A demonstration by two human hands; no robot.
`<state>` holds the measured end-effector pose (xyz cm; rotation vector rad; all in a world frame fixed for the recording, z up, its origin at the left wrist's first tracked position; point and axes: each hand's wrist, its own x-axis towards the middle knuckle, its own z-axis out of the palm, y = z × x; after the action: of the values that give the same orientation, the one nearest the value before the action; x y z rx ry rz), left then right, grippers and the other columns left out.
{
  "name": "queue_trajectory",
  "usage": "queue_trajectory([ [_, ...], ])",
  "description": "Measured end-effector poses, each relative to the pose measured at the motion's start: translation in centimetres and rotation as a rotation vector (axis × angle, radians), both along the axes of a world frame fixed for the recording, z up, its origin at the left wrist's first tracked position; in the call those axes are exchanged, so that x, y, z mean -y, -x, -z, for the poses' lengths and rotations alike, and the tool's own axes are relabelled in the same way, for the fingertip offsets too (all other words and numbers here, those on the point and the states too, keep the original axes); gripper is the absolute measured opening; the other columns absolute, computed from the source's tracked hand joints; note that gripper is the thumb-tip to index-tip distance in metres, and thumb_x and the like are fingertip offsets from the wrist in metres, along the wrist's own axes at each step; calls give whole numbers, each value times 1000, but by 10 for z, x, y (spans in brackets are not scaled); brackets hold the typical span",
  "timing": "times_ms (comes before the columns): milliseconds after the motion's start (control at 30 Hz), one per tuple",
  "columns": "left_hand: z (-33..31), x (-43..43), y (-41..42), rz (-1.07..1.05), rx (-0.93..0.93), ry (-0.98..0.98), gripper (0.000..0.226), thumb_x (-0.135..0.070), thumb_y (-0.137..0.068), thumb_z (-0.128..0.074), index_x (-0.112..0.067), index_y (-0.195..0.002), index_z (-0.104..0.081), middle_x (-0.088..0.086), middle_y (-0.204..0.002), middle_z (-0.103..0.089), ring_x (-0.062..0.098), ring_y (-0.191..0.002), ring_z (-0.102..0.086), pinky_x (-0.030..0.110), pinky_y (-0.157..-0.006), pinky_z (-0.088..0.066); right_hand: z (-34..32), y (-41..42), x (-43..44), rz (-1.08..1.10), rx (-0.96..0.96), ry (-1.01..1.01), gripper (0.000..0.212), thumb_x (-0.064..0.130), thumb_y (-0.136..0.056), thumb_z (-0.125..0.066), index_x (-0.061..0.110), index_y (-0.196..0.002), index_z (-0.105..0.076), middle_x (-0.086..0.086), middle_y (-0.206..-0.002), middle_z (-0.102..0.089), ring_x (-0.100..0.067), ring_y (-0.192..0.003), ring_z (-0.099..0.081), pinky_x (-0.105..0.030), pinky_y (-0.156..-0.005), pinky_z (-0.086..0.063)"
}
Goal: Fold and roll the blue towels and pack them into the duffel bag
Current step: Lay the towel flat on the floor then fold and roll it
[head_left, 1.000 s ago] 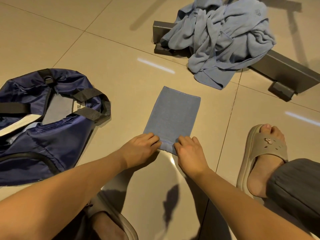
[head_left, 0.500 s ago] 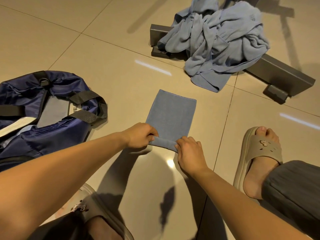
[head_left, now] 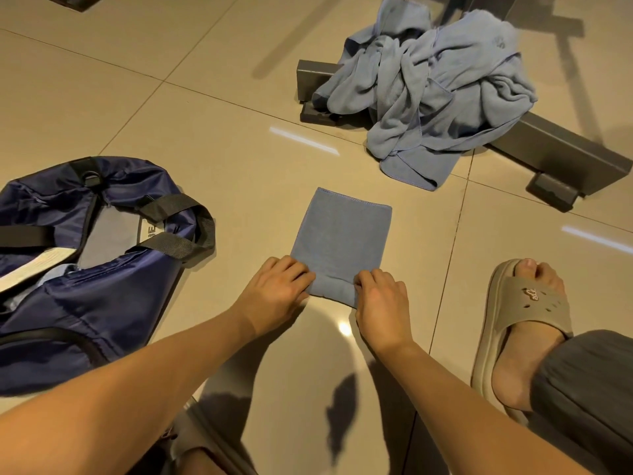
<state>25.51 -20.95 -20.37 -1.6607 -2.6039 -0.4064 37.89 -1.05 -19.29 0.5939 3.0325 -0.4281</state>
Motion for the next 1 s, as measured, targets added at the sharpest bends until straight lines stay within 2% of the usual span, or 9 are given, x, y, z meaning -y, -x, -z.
queue_trajectory([
  [100, -8, -13, 16, -24, 100, 102, 27, -32, -101, -46, -22, -107, -71, -4, -99, -61, 19, -92, -52, 33, -82, -37, -6, -8, -4, -167, -56, -99, 5, 15, -88, -60, 19, -91, -59, 0, -89, -54, -26, -83, -51, -38, -77, -37],
  [200, -19, -25, 37, 15, 215, 234, 26, -34, -101, -47, -25, -103, -71, -6, -96, -61, 18, -93, -53, 34, -85, -40, -5, -18, -13, -289, -80, -150, 22, 40, -98, -54, 19, -98, -60, -1, -96, -55, -25, -86, -49, -41, -83, -40],
  [367, -35, -40, 56, -58, 495, 263, 8, -26, -97, -59, -24, -104, -57, -4, -93, -63, 22, -84, -58, 38, -74, -46, -4, 0, -29, -210, -29, 41, 16, 25, -99, -54, 18, -86, -61, 0, -87, -57, -26, -82, -54, -36, -73, -35],
  [433, -29, -41, 56, -90, 443, 189, 2, -25, -98, -59, -25, -99, -61, -5, -93, -62, 21, -87, -57, 37, -75, -45, -5, 11, -34, -138, 27, 145, 13, 24, -100, -53, 17, -90, -57, 0, -84, -59, -27, -79, -56, -36, -72, -32],
  [500, -20, -39, 52, -159, 329, 100, 12, -26, -98, -60, -25, -102, -71, -6, -100, -59, 18, -95, -52, 37, -84, -40, -6, 17, -37, -85, 20, 175, 7, 25, -100, -54, 18, -97, -54, 0, -84, -60, -26, -77, -54, -37, -71, -34],
  [667, -16, -46, 37, -232, 135, 15, 8, -20, -96, -60, -22, -99, -66, -2, -97, -55, 23, -91, -48, 36, -78, -34, -1, 27, -38, -44, -36, 25, 10, 22, -96, -59, 17, -91, -66, -3, -93, -52, -25, -83, -51, -40, -71, -42],
  [767, -14, -43, 32, -111, 16, 37, 12, -9, -86, -63, -15, -96, -64, 2, -93, -57, 26, -85, -49, 36, -74, -37, 2, 32, -41, -65, -11, -12, 18, 21, -97, -56, 17, -90, -72, -2, -90, -54, -26, -84, -52, -38, -71, -39],
  [900, -8, -35, 37, 20, -12, 78, 25, -31, -101, -49, -16, -109, -67, 0, -104, -62, 23, -93, -54, 35, -85, -42, -6, 39, -42, -61, 23, -36, 10, 19, -94, -57, 19, -92, -68, -1, -91, -58, -25, -87, -53, -38, -75, -38],
  [1000, -14, -45, 53, 22, 79, 122, 33, -34, -100, -43, -20, -106, -71, -4, -102, -62, 20, -92, -53, 32, -82, -38, -12, 32, -36, -169, -112, -102, 8, 24, -90, -61, 19, -97, -59, -1, -96, -53, -24, -90, -49, -38, -83, -40],
])
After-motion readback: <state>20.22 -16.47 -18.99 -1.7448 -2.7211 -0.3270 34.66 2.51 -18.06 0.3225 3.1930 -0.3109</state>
